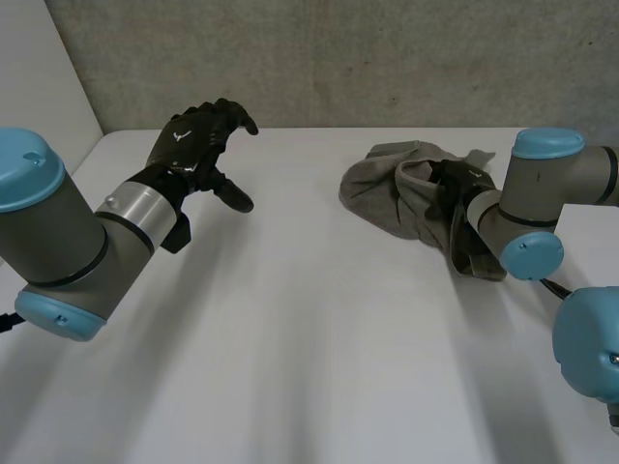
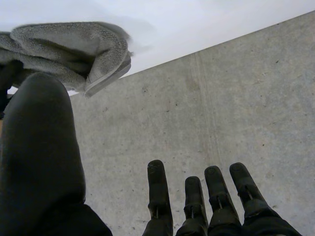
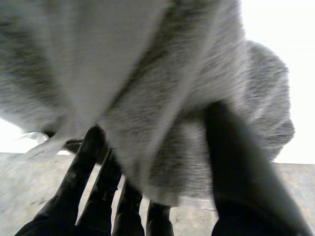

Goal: Fold the towel.

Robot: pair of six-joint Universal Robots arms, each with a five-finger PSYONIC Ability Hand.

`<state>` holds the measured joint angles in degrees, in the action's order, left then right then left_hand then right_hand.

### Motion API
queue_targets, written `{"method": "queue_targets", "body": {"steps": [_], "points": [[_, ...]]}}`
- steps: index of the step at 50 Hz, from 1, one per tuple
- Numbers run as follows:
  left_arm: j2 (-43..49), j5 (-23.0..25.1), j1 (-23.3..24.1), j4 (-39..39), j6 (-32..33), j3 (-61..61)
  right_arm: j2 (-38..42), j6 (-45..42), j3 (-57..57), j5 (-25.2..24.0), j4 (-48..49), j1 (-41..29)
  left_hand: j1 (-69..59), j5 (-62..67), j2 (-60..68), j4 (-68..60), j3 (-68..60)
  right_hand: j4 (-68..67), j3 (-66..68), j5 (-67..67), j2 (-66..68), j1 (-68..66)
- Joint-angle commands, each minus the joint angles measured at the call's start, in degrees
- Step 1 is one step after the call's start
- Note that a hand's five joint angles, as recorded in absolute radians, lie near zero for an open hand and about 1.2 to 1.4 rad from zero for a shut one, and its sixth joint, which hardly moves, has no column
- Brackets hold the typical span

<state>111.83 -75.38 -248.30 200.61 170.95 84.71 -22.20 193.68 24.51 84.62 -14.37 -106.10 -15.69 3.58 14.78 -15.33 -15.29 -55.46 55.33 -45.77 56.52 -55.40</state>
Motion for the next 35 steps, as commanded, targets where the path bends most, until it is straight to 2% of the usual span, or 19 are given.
{"method": "queue_targets", "body": {"steps": [1,6,12,14,15,17,18,19,20,22,23,24,25,26,30,32,33,34,35], "points": [[0.1,0.0,0.0,0.0,0.0,0.0,-2.6,1.7,0.5,-5.4,-1.9,-0.1,4.5,-2.4,-3.6,4.1,4.1,-24.5,24.7,-24.2,23.5,-24.6],[-0.6,0.0,0.0,-0.1,0.0,0.1,-10.1,3.1,2.9,-9.4,-4.0,-0.3,4.5,-2.4,-3.6,4.1,4.1,-24.5,24.7,-24.2,23.5,-24.6],[-1.9,-0.3,-0.2,-0.1,0.0,0.0,-24.3,-0.2,14.8,-17.5,-5.5,-6.1,4.5,-2.4,-3.6,4.1,4.1,-24.5,24.7,-24.2,23.5,-24.6],[-2.9,-0.3,-0.3,-0.1,-0.1,0.0,-29.7,-8.0,24.1,-22.5,-7.4,-9.7,4.6,-2.5,-3.7,4.3,4.2,-24.5,24.7,-24.2,23.5,-24.6],[-4.1,-0.3,-0.4,-0.1,-0.2,0.2,-29.7,-8.1,24.2,-22.6,-7.4,-9.7,4.6,-2.5,-3.7,4.3,4.2,-24.5,24.7,-24.2,23.5,-24.6],[-4.9,-0.3,-0.6,-0.1,-0.1,0.5,-33.4,-22.8,34.0,-26.0,-12.2,-16.0,4.6,-2.5,-3.7,4.3,4.2,-24.5,24.7,-24.2,23.5,-24.6],[-5.0,-0.3,-0.6,-0.1,-0.1,0.5,-33.4,-22.9,34.0,-26.0,-12.3,-16.1,4.6,-2.5,-3.7,4.3,4.2,-24.5,24.7,-24.2,23.5,-24.6],[-5.7,-0.2,-0.7,0.0,-0.1,0.7,-34.4,-31.7,38.5,-26.2,-15.4,-19.1,4.6,-2.5,-3.7,4.3,4.2,-24.5,24.7,-24.2,23.5,-24.6],[-6.1,-0.2,-0.7,0.0,-0.2,0.7,-34.4,-31.8,38.5,-26.2,-15.4,-19.1,4.6,-2.5,-3.7,4.3,4.2,-24.5,24.7,-24.2,23.5,-24.6],[-6.4,-0.1,-0.7,0.0,-0.3,0.7,-35.0,-48.5,46.2,-23.4,-20.6,-23.2,4.6,-2.5,-3.7,4.3,4.2,-24.5,24.7,-24.2,23.5,-24.6],[-6.7,-0.1,-0.7,0.0,-0.3,0.7,-35.0,-48.6,46.2,-23.4,-20.6,-23.2,4.6,-2.5,-3.7,4.3,4.2,-24.5,24.7,-24.2,23.5,-24.6],[-6.7,-0.1,-0.7,0.0,-0.3,0.7,-35.1,-53.7,48.8,-20.3,-21.5,-23.9,4.6,-2.5,-3.7,4.3,4.2,-24.5,24.7,-24.2,23.5,-24.6],[-6.9,0.0,-0.8,0.0,-0.3,0.7,-35.2,-54.7,50.1,-15.9,-20.7,-24.1,4.6,-2.5,-3.7,4.3,4.2,-24.5,24.7,-24.2,23.5,-24.6],[-6.9,0.0,-0.7,-0.1,-0.3,0.8,-35.2,-54.7,50.1,-15.9,-20.7,-24.1,4.6,-2.5,-3.7,4.3,4.2,-24.5,24.7,-24.2,23.5,-24.6],[-6.9,0.1,-0.7,-0.1,-0.2,0.8,-35.5,-51.1,50.4,-7.4,-12.6,-23.7,4.6,-2.5,-3.7,4.3,4.2,-24.5,24.7,-24.2,23.5,-24.6],[-6.9,0.2,-0.8,-0.1,-0.2,0.8,-36.0,-49.8,50.6,-6.1,-10.4,-23.7,4.6,-2.5,-3.7,4.3,4.2,-24.5,24.7,-24.2,23.5,-24.6],[-6.8,0.2,-0.8,-0.1,-0.2,0.9,-36.8,-48.9,51.2,-5.7,-9.3,-23.6,4.6,-2.5,-3.7,4.3,4.2,-13.4,13.6,-13.1,12.4,-13.5],[-6.7,0.2,-0.7,-0.1,-0.1,0.9,-36.8,-48.8,51.2,-5.7,-9.3,-23.6,4.6,-2.5,-3.7,4.3,4.2,-13.3,13.5,-13.0,12.3,-13.4],[-6.7,0.2,-0.7,-0.1,-0.1,0.9,-37.5,-48.2,51.6,-5.7,-9.1,-23.6,4.6,-2.5,-3.7,4.3,4.2,15.7,-15.5,16.0,-16.7,15.6]]}}
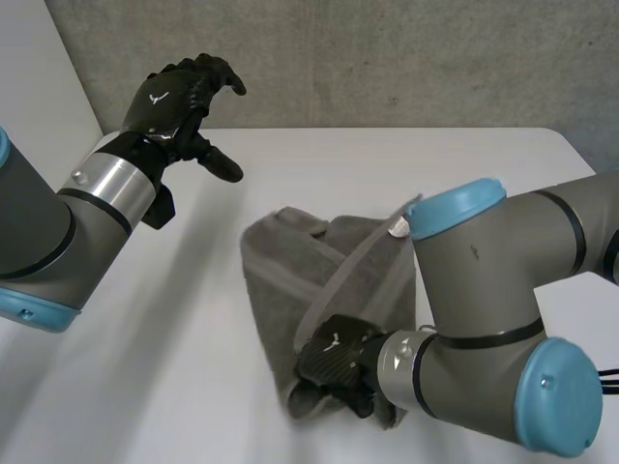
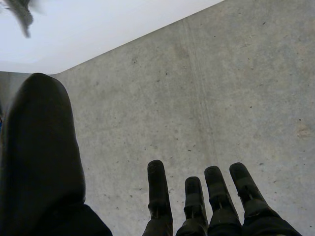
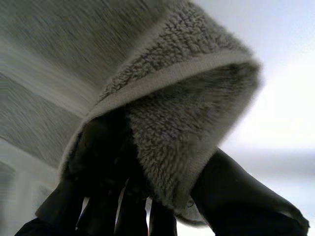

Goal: Fold the towel.

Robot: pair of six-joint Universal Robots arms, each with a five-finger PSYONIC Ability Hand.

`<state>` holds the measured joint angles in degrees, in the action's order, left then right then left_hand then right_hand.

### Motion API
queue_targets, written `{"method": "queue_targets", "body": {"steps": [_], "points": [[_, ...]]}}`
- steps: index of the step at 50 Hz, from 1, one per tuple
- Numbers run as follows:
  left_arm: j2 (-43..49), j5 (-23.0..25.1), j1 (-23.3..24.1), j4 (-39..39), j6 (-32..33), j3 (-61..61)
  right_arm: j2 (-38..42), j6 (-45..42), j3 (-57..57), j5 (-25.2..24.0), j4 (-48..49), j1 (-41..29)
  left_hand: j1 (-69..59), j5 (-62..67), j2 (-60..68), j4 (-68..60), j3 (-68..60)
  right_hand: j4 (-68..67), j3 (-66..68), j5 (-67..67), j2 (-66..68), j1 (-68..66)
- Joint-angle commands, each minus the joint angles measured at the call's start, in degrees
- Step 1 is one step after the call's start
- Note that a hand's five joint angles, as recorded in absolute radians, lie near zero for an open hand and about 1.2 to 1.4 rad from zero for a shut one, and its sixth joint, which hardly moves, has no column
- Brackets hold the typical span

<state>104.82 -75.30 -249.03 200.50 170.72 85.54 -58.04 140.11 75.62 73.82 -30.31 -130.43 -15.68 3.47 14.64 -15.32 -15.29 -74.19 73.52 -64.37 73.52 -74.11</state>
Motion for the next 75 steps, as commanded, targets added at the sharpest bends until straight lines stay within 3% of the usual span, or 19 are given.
{"method": "queue_targets", "body": {"steps": [1,2,16,21,25,31,34,42,44,52,59,69,75], "points": [[0.4,0.2,0.0,0.0,0.2,0.0,-1.6,5.3,0.5,5.1,6.8,0.7,4.6,-2.4,-3.6,4.3,4.2,34.7,-34.0,34.8,-34.0,34.6],[0.4,0.2,0.0,0.0,0.2,0.0,-2.3,5.7,1.3,5.3,7.1,0.8,4.6,-2.4,-3.6,4.3,4.2,64.2,-63.5,64.4,-63.5,64.1],[3.4,10.3,0.3,-1.0,2.0,0.3,-10.8,10.7,11.6,5.0,14.4,5.4,4.0,-1.7,-2.9,3.6,3.6,64.2,-63.5,64.4,-63.5,64.1],[5.3,13.2,0.5,-2.4,7.9,0.8,-14.6,10.4,16.5,5.0,18.1,7.8,3.8,-1.6,-2.7,3.4,3.4,64.2,-63.5,64.4,-63.5,64.1],[8.1,14.4,0.7,-4.9,16.7,0.4,-15.5,9.9,20.7,5.1,21.8,10.5,4.1,-1.9,-3.1,3.8,3.7,64.2,-63.5,64.4,-63.5,64.1],[12.3,14.0,0.9,-7.0,27.3,-0.9,-15.5,9.7,23.9,5.0,23.8,12.0,4.6,-2.4,-3.6,4.3,4.2,64.2,-63.5,64.4,-63.5,64.1],[14.7,13.7,1.2,-7.0,29.2,-2.4,-15.4,9.7,25.7,4.8,25.0,13.2,4.6,-2.4,-3.6,4.3,4.2,64.2,-63.5,64.4,-63.5,64.1],[21.1,13.6,4.4,-7.9,29.6,-8.5,-15.5,8.6,29.3,6.2,29.3,15.5,4.6,-2.4,-3.6,4.3,4.2,63.9,-63.3,64.1,-63.3,63.9],[22.2,13.6,5.0,-8.5,29.7,-9.9,-15.5,6.8,30.1,7.6,30.0,16.4,4.6,-2.4,-3.6,4.3,4.2,58.7,-58.1,58.9,-58.1,58.7],[26.8,13.6,8.5,-13.5,29.9,-17.2,-15.4,3.3,30.6,12.4,30.2,16.7,3.6,-1.4,-2.6,3.3,3.2,59.2,-58.6,59.4,-58.6,59.1],[30.4,13.2,8.8,-17.9,30.7,-21.5,-15.7,3.9,31.3,12.4,32.4,16.3,1.4,0.8,-0.4,1.1,1.0,59.4,-58.7,59.6,-58.7,59.3],[33.4,4.3,8.9,-19.0,39.2,-25.1,-20.1,4.3,32.6,11.7,34.3,16.2,1.3,0.9,-0.2,0.9,0.9,59.2,-58.6,59.4,-58.6,59.2],[34.5,3.8,8.9,-19.2,39.5,-26.0,-21.8,4.3,33.7,8.5,34.0,15.6,0.9,1.3,0.1,0.6,0.5,59.2,-58.6,59.4,-58.6,59.2]]}}
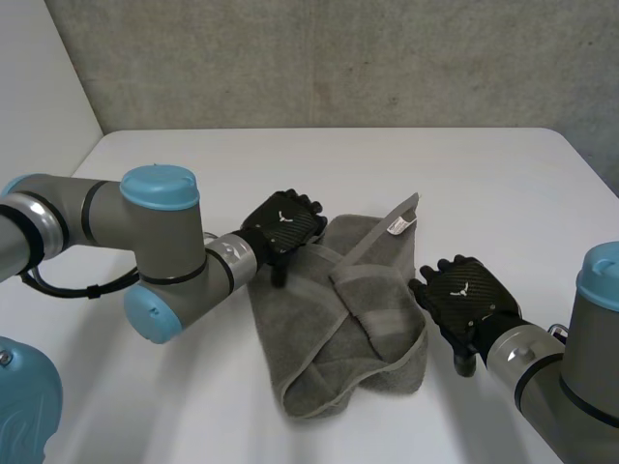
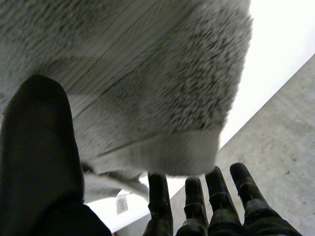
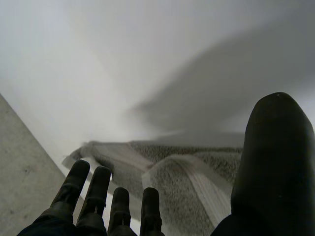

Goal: Fold the towel.

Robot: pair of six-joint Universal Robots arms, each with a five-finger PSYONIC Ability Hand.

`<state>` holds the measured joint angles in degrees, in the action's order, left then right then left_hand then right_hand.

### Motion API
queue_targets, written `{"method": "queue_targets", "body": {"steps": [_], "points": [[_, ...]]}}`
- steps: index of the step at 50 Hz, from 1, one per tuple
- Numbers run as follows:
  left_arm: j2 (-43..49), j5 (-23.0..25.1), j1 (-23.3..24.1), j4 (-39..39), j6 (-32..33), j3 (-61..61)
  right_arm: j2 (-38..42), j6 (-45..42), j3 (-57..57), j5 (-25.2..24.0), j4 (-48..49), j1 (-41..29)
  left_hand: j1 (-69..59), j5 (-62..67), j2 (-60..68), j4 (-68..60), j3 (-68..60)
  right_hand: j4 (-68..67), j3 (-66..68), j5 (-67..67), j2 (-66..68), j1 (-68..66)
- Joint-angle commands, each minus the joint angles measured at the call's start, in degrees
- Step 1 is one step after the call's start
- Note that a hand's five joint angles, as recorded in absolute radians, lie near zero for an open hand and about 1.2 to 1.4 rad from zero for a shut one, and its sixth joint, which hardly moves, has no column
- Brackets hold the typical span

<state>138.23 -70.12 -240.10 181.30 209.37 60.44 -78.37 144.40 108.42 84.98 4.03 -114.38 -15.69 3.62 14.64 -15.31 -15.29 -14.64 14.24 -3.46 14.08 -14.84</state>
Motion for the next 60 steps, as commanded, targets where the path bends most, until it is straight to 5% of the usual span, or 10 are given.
{"method": "queue_targets", "body": {"steps": [1,11,13,18,20,26,33,45,51,60], "points": [[1.2,-1.3,0.0,-0.1,0.9,-1.1,-1.4,0.0,0.9,-3.2,-0.3,-0.7,0.3,1.8,0.8,-0.1,-0.1,-0.3,0.7,-1.5,0.9,-0.1],[3.0,-1.1,0.1,-3.6,1.0,-3.7,-0.6,0.0,1.3,-3.9,-0.3,-1.3,-14.9,17.0,15.9,-15.3,-15.3,-0.3,0.7,-1.5,0.9,-0.1],[3.5,-0.9,0.1,-5.2,0.9,-4.7,-0.1,0.0,1.3,-3.9,-0.1,-1.4,-35.5,37.5,36.5,-35.8,-35.9,-0.5,0.9,-1.7,1.1,-0.3],[2.8,-0.6,0.3,-6.0,0.9,-4.5,2.3,0.0,1.0,-4.3,0.5,-1.4,-59.2,61.3,60.3,-59.6,-59.6,-5.0,5.4,-6.2,5.6,-4.8],[2.1,-0.6,0.5,-6.0,0.9,-4.3,4.9,0.0,0.3,-4.8,0.9,-1.5,-64.3,66.3,65.3,-64.6,-64.7,-24.3,24.7,-25.4,24.8,-24.1],[-3.4,-0.7,0.2,-6.0,0.1,-2.3,7.8,0.1,-2.8,-6.1,0.1,-2.2,-64.3,66.4,65.4,-64.7,-64.7,-65.3,65.7,-66.5,65.9,-65.1],[-11.5,-0.8,-2.6,-5.8,-3.2,0.2,3.7,3.2,-8.7,-6.3,-3.6,-2.2,-64.3,66.4,65.4,-64.7,-64.7,-65.4,65.8,-66.5,65.9,-65.2],[-28.7,-0.5,-11.9,-5.2,-24.6,5.7,-9.2,10.2,-26.7,-11.6,-20.3,0.3,-64.3,66.4,65.4,-64.7,-64.7,-65.4,65.8,-66.5,65.9,-65.2],[-34.5,2.5,-17.0,-3.7,-32.4,13.8,-9.9,7.8,-31.7,-12.2,-30.7,5.0,-64.3,66.4,65.4,-64.7,-64.7,-65.4,65.8,-66.5,65.9,-65.2],[-36.1,7.4,-19.2,-2.5,-33.9,23.9,-2.5,-2.5,-37.2,-11.9,-38.5,6.1,-64.3,66.4,65.4,-64.7,-64.7,-65.4,65.8,-66.5,65.9,-65.2]]}}
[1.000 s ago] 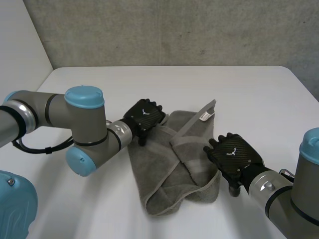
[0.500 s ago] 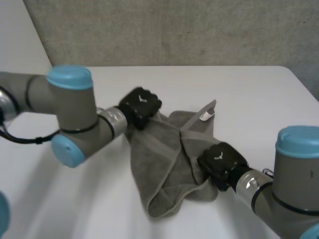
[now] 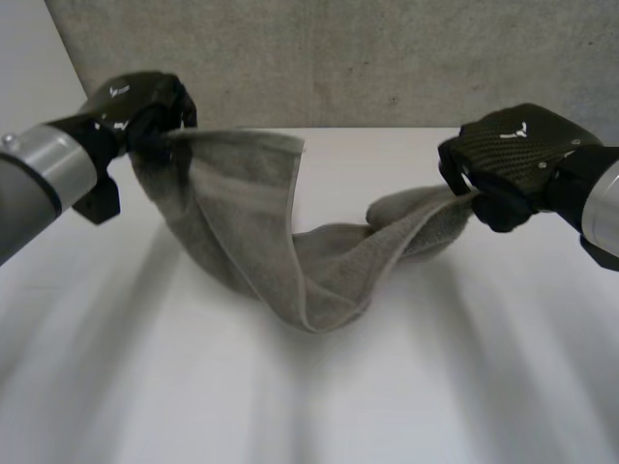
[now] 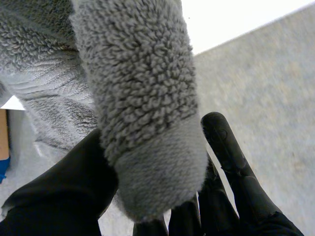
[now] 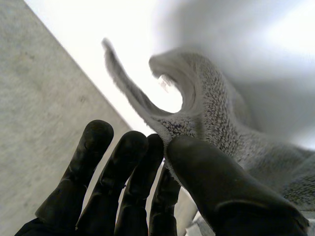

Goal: Fold the towel.

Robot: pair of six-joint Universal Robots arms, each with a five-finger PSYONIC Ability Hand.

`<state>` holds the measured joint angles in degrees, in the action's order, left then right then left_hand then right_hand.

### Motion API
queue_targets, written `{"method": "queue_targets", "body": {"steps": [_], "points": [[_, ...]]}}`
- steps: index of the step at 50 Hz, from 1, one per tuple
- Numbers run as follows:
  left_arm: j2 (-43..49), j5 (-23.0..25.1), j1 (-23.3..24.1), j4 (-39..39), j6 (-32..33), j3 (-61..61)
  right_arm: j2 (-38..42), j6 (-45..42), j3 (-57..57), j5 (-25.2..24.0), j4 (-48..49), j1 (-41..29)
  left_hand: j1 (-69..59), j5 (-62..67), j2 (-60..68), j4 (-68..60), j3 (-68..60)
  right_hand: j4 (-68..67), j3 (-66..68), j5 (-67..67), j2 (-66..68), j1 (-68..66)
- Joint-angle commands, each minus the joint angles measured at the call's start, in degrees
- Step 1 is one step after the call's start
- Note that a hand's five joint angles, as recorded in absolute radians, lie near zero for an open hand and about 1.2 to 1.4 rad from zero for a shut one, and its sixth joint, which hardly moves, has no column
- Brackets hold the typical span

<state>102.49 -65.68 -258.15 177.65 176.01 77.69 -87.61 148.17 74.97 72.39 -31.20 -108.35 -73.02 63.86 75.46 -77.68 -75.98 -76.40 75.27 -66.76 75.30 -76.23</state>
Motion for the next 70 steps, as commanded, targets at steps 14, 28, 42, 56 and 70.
{"method": "queue_targets", "body": {"steps": [14,28,42,56,70], "points": [[12.2,2.4,0.5,15.5,-6.8,-6.7,27.8,0.7,-30.8,6.8,6.2,-7.1,-7.0,6.1,4.5,-2.3,-4.0,-3.6,4.7,-3.2,4.7,-3.8],[12.7,-6.3,-0.3,27.4,-27.1,-37.7,28.3,6.4,-54.9,16.5,28.5,-7.8,-7.0,6.1,4.5,-2.3,-4.0,-3.6,4.7,-3.2,4.7,-3.8],[12.4,5.0,-9.7,37.2,-30.0,-3.0,17.2,5.4,-12.2,5.1,28.9,-7.1,-7.0,6.1,4.5,-2.3,-4.0,-3.6,4.7,-3.2,4.7,-3.8],[15.0,20.5,-11.3,55.4,-29.0,21.9,17.7,0.8,12.7,4.4,35.7,-7.5,10.3,-11.1,-12.7,14.9,13.2,-3.6,4.7,-3.2,4.7,-3.8],[12.9,22.3,-16.7,51.0,-22.8,21.4,17.5,0.8,17.3,4.4,36.0,-7.5,35.7,-36.6,-38.2,40.4,38.7,-3.6,4.7,-3.2,4.7,-3.8]]}}
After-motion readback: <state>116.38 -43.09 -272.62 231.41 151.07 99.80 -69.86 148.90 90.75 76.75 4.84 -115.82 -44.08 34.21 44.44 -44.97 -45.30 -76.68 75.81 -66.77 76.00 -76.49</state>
